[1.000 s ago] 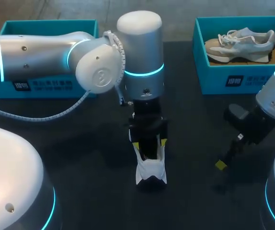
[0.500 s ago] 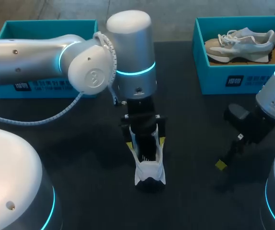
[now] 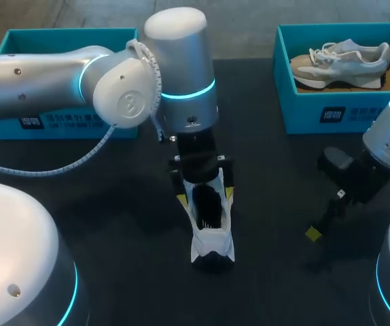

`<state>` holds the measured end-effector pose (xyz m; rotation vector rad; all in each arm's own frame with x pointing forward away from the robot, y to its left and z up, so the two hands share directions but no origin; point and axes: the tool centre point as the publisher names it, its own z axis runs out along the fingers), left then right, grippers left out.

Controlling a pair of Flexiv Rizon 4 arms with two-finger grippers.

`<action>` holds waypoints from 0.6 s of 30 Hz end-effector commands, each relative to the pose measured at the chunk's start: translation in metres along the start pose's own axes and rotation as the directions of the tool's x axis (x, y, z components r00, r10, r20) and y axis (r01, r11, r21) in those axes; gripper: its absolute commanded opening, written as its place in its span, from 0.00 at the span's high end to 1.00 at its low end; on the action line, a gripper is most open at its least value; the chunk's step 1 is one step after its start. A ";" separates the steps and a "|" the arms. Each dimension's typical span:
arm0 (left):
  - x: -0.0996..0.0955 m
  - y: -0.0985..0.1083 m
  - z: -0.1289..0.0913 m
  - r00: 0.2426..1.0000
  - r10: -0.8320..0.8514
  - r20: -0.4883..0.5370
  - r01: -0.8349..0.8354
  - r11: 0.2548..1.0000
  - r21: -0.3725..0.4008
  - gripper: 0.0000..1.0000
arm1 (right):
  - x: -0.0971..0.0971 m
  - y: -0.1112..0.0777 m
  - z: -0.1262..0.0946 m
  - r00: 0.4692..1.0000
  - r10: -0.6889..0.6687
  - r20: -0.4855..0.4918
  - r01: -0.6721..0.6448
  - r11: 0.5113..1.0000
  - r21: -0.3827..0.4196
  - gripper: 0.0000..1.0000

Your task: Take the shoe out of the shoebox, open the shoe tongue, remove and reinsert the insole, then place the shoe into the shoebox

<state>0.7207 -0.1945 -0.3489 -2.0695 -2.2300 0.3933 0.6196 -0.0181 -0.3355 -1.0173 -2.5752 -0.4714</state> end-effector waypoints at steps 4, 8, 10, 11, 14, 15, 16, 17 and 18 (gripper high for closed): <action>0.001 0.011 0.001 1.000 0.003 0.003 -0.003 1.000 0.008 0.04 | 0.001 0.000 0.000 1.000 0.002 0.004 -0.002 1.000 0.001 0.00; 0.000 0.016 -0.001 1.000 0.004 0.003 -0.004 1.000 0.004 0.05 | 0.001 0.000 0.000 1.000 0.002 0.004 -0.002 1.000 0.001 0.00; 0.000 0.018 -0.004 1.000 0.004 0.005 -0.004 1.000 0.000 0.05 | 0.001 0.000 0.000 1.000 0.002 0.004 -0.002 1.000 0.001 0.00; 0.000 0.019 -0.006 1.000 0.006 0.006 -0.006 1.000 -0.003 0.05 | 0.001 0.000 0.000 1.000 0.002 0.004 -0.002 1.000 0.001 0.00; -0.001 0.021 -0.012 1.000 0.012 0.010 -0.011 1.000 -0.013 0.06 | 0.001 0.000 0.000 1.000 0.002 0.004 -0.002 1.000 0.001 0.00; -0.002 0.022 -0.013 1.000 0.014 0.011 -0.014 1.000 -0.019 0.06 | 0.001 0.000 0.000 1.000 0.002 0.004 -0.002 1.000 0.001 0.00; -0.003 0.023 -0.015 1.000 0.015 0.011 -0.015 1.000 -0.020 0.07 | 0.001 0.000 0.000 1.000 0.002 0.004 -0.002 1.000 0.001 0.00; -0.003 0.023 -0.016 1.000 0.017 0.013 -0.017 1.000 -0.023 0.07 | 0.001 0.000 0.000 1.000 0.002 0.004 -0.002 1.000 0.001 0.00; -0.004 0.024 -0.017 1.000 0.019 0.013 -0.018 1.000 -0.025 0.07 | 0.001 0.000 0.000 1.000 0.002 0.004 -0.002 1.000 0.001 0.00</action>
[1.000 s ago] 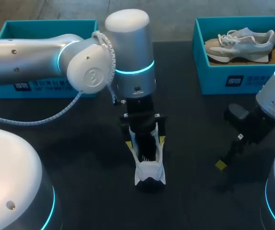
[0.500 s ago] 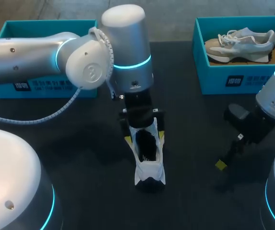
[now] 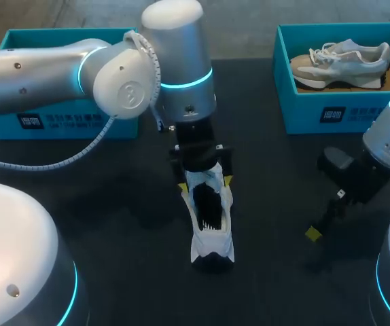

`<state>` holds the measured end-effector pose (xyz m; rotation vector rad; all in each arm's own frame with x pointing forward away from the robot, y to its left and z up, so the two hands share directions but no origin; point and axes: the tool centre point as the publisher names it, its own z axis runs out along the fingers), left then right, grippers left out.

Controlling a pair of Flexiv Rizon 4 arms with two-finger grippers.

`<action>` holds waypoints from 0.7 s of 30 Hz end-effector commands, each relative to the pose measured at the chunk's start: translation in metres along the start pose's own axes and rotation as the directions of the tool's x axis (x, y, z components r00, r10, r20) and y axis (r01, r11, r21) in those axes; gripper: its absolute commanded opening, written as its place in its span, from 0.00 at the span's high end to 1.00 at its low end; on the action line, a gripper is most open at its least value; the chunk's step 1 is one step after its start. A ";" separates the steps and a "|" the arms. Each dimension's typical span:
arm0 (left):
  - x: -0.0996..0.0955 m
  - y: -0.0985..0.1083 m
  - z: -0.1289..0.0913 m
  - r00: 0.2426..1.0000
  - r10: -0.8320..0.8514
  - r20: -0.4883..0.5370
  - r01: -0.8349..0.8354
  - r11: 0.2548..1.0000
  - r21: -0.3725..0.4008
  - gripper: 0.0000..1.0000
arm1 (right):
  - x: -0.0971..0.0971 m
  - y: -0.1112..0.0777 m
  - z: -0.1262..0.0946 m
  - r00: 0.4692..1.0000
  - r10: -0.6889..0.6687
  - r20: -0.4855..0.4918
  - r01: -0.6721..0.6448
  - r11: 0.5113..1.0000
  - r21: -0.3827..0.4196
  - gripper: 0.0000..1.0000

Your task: Take the shoe out of the shoebox, open the shoe tongue, remove and reinsert the insole, then place the shoe into the shoebox

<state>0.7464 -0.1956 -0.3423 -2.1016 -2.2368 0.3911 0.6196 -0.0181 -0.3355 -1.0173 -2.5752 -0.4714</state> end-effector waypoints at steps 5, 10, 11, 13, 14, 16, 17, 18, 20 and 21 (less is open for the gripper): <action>-0.003 0.004 -0.012 1.000 0.011 -0.003 -0.011 1.000 -0.020 0.07 | 0.001 0.000 0.000 1.000 0.002 0.004 -0.002 1.000 0.001 0.00; -0.003 0.008 -0.022 1.000 0.014 -0.007 -0.014 0.999 -0.042 0.07 | 0.001 0.000 0.000 1.000 0.002 0.004 -0.002 1.000 0.001 0.00; -0.002 0.009 -0.026 1.000 0.015 -0.008 -0.016 0.998 -0.053 0.07 | 0.001 0.000 0.000 1.000 0.002 0.004 -0.002 1.000 0.001 0.00; -0.001 0.010 -0.031 1.000 0.014 -0.005 -0.015 0.998 -0.062 0.08 | 0.001 0.000 0.000 1.000 0.002 0.004 -0.002 1.000 0.001 0.00; 0.000 0.012 -0.035 1.000 0.014 -0.004 -0.014 0.997 -0.071 0.07 | 0.001 0.000 0.000 1.000 0.002 0.004 -0.002 1.000 0.001 0.00; 0.000 0.014 -0.040 1.000 0.011 0.000 -0.011 0.996 -0.086 0.07 | 0.001 0.000 0.000 1.000 0.002 0.004 -0.002 1.000 0.001 0.00; 0.000 0.015 -0.042 1.000 0.010 0.003 -0.009 0.996 -0.091 0.07 | 0.001 0.000 0.000 1.000 0.002 0.004 -0.002 1.000 0.001 0.00; -0.001 0.016 -0.044 1.000 0.008 0.007 -0.007 0.995 -0.098 0.08 | 0.001 0.000 0.000 1.000 0.002 0.004 -0.002 1.000 0.001 0.00; -0.002 0.016 -0.046 1.000 0.007 0.012 -0.006 0.995 -0.103 0.11 | 0.001 0.000 0.000 1.000 0.002 0.004 -0.002 1.000 0.001 0.00; -0.003 0.017 -0.046 1.000 0.007 0.014 -0.006 0.994 -0.106 0.14 | 0.001 0.000 0.000 1.000 0.002 0.004 -0.002 1.000 0.001 0.00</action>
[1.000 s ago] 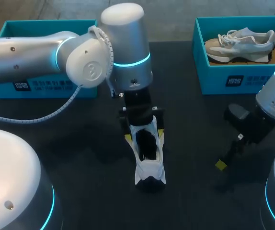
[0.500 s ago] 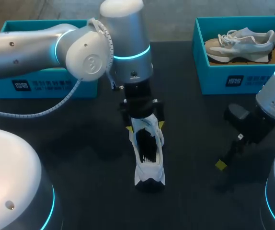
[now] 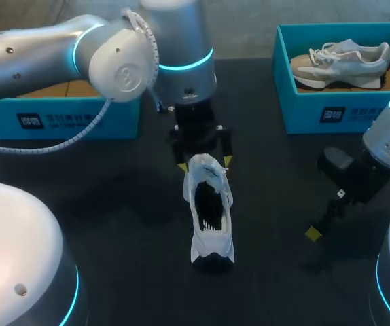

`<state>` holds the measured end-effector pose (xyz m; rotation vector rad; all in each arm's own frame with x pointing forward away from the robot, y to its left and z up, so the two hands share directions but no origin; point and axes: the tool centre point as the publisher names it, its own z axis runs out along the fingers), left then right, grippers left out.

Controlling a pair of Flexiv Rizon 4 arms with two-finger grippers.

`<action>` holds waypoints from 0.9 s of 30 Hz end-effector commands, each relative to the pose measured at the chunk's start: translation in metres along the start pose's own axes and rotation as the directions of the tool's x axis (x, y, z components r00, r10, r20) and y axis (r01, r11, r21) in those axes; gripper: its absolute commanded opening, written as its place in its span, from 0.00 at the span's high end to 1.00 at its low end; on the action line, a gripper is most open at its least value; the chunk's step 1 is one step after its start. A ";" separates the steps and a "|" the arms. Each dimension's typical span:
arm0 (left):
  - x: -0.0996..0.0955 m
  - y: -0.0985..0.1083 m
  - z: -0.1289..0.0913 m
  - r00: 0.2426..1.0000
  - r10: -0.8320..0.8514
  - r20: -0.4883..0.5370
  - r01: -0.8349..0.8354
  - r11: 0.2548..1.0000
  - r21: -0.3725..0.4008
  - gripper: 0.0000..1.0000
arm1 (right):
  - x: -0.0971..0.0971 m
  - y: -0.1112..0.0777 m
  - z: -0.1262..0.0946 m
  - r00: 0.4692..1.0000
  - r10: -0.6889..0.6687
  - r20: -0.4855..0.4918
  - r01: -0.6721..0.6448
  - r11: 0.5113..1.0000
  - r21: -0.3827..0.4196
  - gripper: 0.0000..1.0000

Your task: Take the shoe out of the shoebox, open the shoe tongue, remove and reinsert the insole, then place the shoe into the shoebox

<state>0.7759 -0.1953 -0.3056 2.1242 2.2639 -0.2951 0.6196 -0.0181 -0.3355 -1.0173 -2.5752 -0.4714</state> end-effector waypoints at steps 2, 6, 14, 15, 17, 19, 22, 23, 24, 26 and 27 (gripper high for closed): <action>0.002 -0.003 -0.006 1.000 0.001 0.009 -0.001 1.000 -0.017 0.25 | 0.001 0.000 0.000 1.000 0.002 0.004 -0.002 1.000 0.001 0.00; 0.000 -0.003 -0.008 1.000 0.008 0.010 -0.008 1.000 -0.028 0.33 | 0.001 0.000 0.000 1.000 0.002 0.004 -0.002 1.000 0.001 0.00; 0.002 0.009 -0.024 1.000 -0.001 0.007 0.002 0.997 -0.080 0.37 | 0.001 0.000 0.000 1.000 0.002 0.004 -0.002 1.000 0.001 0.00; 0.002 0.011 -0.026 1.000 -0.001 0.008 0.002 0.997 -0.083 0.37 | 0.001 0.000 0.000 1.000 0.002 0.004 -0.002 1.000 0.001 0.00; 0.002 0.015 -0.030 1.000 -0.002 0.008 0.003 0.996 -0.091 0.38 | 0.001 0.000 0.000 1.000 0.002 0.004 -0.002 1.000 0.001 0.00; 0.002 0.018 -0.034 1.000 -0.002 0.011 0.003 0.995 -0.095 0.38 | 0.001 0.000 0.000 1.000 0.002 0.004 -0.002 1.000 0.001 0.00; 0.002 0.024 -0.039 1.000 -0.003 0.014 0.004 0.995 -0.102 0.38 | 0.001 0.000 0.000 1.000 0.002 0.004 -0.002 1.000 0.001 0.00; 0.002 0.025 -0.040 1.000 -0.003 0.015 0.004 0.995 -0.103 0.40 | 0.001 0.000 0.000 1.000 0.002 0.004 -0.002 1.000 0.001 0.00; 0.002 0.026 -0.041 1.000 -0.001 0.016 0.003 0.995 -0.104 0.42 | 0.001 0.000 0.000 1.000 0.002 0.004 -0.002 1.000 0.001 0.00; 0.001 0.026 -0.041 1.000 0.004 0.025 -0.001 0.995 -0.104 0.58 | 0.001 0.000 0.000 1.000 0.002 0.004 -0.002 1.000 0.001 0.00; 0.000 0.025 -0.041 1.000 0.011 0.029 -0.008 0.995 -0.098 0.65 | 0.001 0.000 0.000 1.000 0.002 0.004 -0.002 1.000 0.001 0.00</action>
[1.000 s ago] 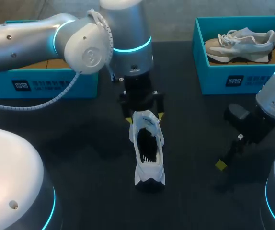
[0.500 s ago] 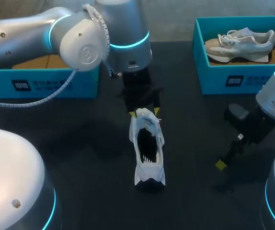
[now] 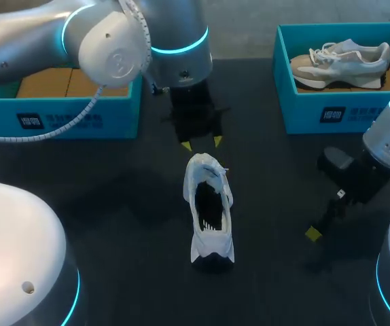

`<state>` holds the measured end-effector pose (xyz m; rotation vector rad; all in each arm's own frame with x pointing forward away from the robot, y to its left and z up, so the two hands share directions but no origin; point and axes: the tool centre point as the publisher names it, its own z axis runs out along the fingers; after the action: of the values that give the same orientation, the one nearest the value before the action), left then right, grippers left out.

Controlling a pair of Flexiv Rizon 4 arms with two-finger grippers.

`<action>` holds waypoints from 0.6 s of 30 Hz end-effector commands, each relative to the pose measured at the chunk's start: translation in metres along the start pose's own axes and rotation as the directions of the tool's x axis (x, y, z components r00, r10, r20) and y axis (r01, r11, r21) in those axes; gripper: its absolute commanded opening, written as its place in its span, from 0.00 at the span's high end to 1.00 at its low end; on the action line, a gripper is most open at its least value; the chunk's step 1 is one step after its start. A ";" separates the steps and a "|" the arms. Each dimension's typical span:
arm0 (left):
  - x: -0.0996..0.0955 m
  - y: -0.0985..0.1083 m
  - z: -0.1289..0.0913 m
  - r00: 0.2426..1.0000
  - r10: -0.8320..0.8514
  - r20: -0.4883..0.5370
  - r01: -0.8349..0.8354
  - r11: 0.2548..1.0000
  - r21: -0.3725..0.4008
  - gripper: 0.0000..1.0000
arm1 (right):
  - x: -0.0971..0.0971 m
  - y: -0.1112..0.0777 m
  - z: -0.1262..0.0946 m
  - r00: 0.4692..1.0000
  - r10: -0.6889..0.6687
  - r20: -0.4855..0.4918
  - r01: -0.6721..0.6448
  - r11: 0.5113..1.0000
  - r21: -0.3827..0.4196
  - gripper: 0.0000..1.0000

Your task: Take the shoe out of the shoebox, open the shoe tongue, remove and reinsert the insole, then place the shoe into the shoebox

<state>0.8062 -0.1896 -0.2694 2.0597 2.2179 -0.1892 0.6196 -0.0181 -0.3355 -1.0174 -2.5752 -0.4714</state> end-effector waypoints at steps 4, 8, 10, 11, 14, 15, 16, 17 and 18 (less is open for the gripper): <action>0.002 -0.004 0.004 0.999 0.030 0.015 -0.030 0.999 0.025 0.74 | 0.001 0.000 0.000 1.000 0.002 0.004 -0.002 1.000 0.001 0.00; 0.002 -0.004 0.009 0.999 0.035 0.014 -0.035 0.999 0.036 0.75 | 0.001 0.000 0.000 1.000 0.002 0.004 -0.002 1.000 0.001 0.00; 0.002 -0.005 0.012 0.999 0.039 0.014 -0.039 0.998 0.042 0.75 | 0.001 0.000 0.000 1.000 0.002 0.004 -0.002 1.000 0.001 0.00; 0.002 -0.005 0.013 0.999 0.042 0.014 -0.042 0.998 0.046 0.75 | 0.001 0.000 0.000 1.000 0.002 0.004 -0.002 1.000 0.001 0.00; 0.001 -0.009 0.019 0.999 0.048 0.009 -0.048 0.997 0.057 0.75 | 0.001 0.000 0.000 1.000 0.002 0.004 -0.002 1.000 0.001 0.00; 0.001 -0.011 0.021 0.999 0.050 0.005 -0.050 0.997 0.060 0.75 | 0.001 0.000 0.000 1.000 0.002 0.004 -0.002 1.000 0.001 0.00; 0.001 -0.011 0.023 0.999 0.053 0.006 -0.053 0.996 0.065 0.75 | 0.001 0.000 0.000 1.000 0.002 0.004 -0.002 1.000 0.001 0.00; 0.001 -0.013 0.026 0.998 0.056 0.011 -0.057 0.995 0.081 0.75 | 0.001 0.000 0.000 1.000 0.002 0.004 -0.002 1.000 0.001 0.00; 0.001 -0.015 0.028 0.998 0.061 0.009 -0.061 0.995 0.084 0.76 | 0.001 0.000 0.000 1.000 0.002 0.004 -0.002 1.000 0.001 0.00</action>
<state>0.7892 -0.1916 -0.2896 2.1557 2.1787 -0.2796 0.6196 -0.0181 -0.3355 -1.0174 -2.5752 -0.4714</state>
